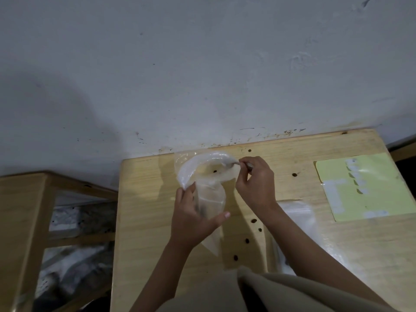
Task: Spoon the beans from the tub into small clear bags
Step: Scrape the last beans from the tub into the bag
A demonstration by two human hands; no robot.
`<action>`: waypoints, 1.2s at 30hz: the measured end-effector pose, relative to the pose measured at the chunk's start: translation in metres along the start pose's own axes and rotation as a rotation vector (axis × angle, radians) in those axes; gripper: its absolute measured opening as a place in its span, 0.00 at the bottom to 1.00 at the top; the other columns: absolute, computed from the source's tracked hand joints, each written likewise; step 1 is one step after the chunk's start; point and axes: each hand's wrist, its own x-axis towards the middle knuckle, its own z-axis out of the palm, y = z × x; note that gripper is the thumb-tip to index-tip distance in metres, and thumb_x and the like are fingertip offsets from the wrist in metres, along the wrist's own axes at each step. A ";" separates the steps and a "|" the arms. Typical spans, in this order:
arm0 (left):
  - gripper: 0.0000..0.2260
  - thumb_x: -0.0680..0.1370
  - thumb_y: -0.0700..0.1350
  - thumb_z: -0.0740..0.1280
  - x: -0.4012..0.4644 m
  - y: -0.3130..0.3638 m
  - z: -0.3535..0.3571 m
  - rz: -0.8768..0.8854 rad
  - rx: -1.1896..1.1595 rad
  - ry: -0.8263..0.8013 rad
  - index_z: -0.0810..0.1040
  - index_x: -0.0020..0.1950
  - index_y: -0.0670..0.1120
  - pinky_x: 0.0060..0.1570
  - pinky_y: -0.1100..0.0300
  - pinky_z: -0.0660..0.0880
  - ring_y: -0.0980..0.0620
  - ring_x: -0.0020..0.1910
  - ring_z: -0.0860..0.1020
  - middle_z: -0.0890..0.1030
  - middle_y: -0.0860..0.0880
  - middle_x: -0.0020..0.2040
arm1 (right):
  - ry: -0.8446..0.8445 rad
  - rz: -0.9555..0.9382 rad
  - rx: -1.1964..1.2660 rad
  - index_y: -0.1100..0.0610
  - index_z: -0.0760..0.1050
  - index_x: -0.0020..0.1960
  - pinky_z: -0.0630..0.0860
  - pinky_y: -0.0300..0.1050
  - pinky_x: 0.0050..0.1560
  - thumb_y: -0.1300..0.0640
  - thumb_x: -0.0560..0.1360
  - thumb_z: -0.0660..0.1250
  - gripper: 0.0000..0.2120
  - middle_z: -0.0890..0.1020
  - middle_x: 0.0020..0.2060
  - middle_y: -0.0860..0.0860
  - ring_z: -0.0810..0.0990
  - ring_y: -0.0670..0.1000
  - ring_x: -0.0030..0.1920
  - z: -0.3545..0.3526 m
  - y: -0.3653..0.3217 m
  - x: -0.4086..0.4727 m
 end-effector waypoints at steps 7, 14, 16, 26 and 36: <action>0.51 0.58 0.68 0.74 0.002 0.006 0.003 0.124 0.076 -0.019 0.65 0.72 0.41 0.48 0.63 0.74 0.55 0.57 0.69 0.68 0.50 0.59 | -0.114 0.157 0.058 0.62 0.80 0.43 0.66 0.26 0.33 0.66 0.73 0.64 0.05 0.78 0.34 0.50 0.73 0.44 0.31 -0.023 -0.008 0.022; 0.54 0.63 0.73 0.67 -0.002 0.004 0.013 0.207 0.148 -0.027 0.63 0.72 0.33 0.52 0.60 0.74 0.54 0.58 0.67 0.71 0.41 0.60 | -0.186 0.250 -0.026 0.63 0.79 0.42 0.73 0.38 0.34 0.65 0.74 0.62 0.07 0.82 0.37 0.56 0.76 0.48 0.31 -0.024 -0.014 0.028; 0.54 0.63 0.74 0.67 -0.004 0.003 0.015 0.211 0.136 -0.035 0.63 0.72 0.33 0.52 0.55 0.77 0.49 0.59 0.70 0.70 0.41 0.61 | -0.215 0.267 -0.064 0.64 0.78 0.42 0.74 0.42 0.34 0.65 0.74 0.61 0.07 0.82 0.38 0.56 0.77 0.51 0.32 -0.023 -0.015 0.028; 0.54 0.63 0.73 0.68 -0.006 0.002 0.020 0.160 0.057 -0.054 0.62 0.73 0.34 0.56 0.64 0.70 0.50 0.59 0.69 0.68 0.44 0.61 | -0.222 0.359 -0.085 0.67 0.76 0.39 0.74 0.45 0.24 0.64 0.75 0.59 0.10 0.80 0.37 0.58 0.77 0.55 0.28 -0.016 -0.006 0.035; 0.58 0.52 0.72 0.74 0.004 0.003 0.018 -0.210 -0.192 -0.194 0.59 0.76 0.50 0.66 0.55 0.69 0.54 0.70 0.64 0.61 0.55 0.70 | -0.021 0.760 0.328 0.59 0.81 0.39 0.81 0.54 0.45 0.61 0.74 0.65 0.08 0.84 0.38 0.56 0.83 0.55 0.40 0.002 0.016 -0.008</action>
